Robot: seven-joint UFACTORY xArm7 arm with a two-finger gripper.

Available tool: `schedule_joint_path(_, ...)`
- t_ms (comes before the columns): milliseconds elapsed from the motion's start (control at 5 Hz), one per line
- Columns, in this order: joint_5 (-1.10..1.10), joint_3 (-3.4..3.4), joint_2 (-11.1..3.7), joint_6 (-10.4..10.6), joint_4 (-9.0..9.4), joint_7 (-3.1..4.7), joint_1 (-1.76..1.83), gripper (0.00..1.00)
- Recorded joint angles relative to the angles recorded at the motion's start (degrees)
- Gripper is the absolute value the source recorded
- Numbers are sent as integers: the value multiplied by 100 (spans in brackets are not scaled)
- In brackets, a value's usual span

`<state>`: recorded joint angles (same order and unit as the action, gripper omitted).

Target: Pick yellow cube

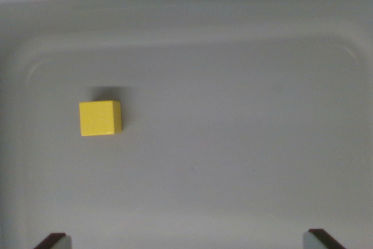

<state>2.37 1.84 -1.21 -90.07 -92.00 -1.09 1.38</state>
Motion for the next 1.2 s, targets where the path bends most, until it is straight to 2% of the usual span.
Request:
schedule_joint_path(600,-1,-1,-8,11,5,-2,2,0)
schedule_joint_path(1000,-6,-8,-44,63,26,-14,14,0)
schedule_joint_path(1200,-15,-19,-104,149,62,-33,33,0)
